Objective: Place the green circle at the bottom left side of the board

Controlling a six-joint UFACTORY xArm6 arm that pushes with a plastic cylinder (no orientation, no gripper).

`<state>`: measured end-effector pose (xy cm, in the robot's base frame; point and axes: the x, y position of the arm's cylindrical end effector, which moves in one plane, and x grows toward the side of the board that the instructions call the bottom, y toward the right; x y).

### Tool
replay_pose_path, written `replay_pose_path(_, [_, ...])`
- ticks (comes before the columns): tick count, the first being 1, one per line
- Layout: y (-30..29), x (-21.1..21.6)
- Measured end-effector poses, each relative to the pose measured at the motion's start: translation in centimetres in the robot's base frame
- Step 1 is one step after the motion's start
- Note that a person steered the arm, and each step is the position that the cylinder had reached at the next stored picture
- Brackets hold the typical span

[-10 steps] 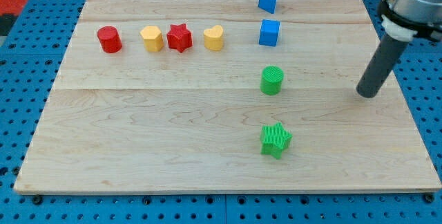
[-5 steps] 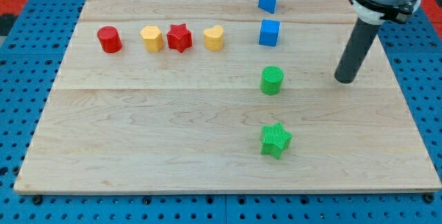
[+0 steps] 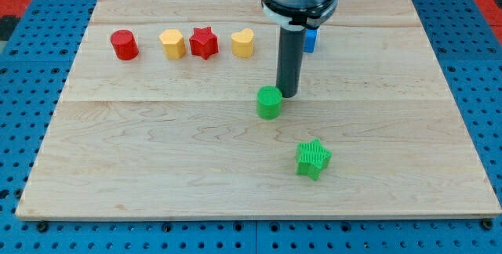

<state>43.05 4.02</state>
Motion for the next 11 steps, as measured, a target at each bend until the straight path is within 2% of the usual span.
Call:
replay_pose_path(2, [-0.8,0.0])
replay_pose_path(4, [-4.5,1.5])
replay_pose_path(5, [-3.5,2.5])
replay_pose_path(6, [-12.3,2.5])
replay_pose_path(7, [-16.5,2.7])
replay_pose_path(9, [-8.9,1.9])
replay_pose_path(11, [-7.4,6.4])
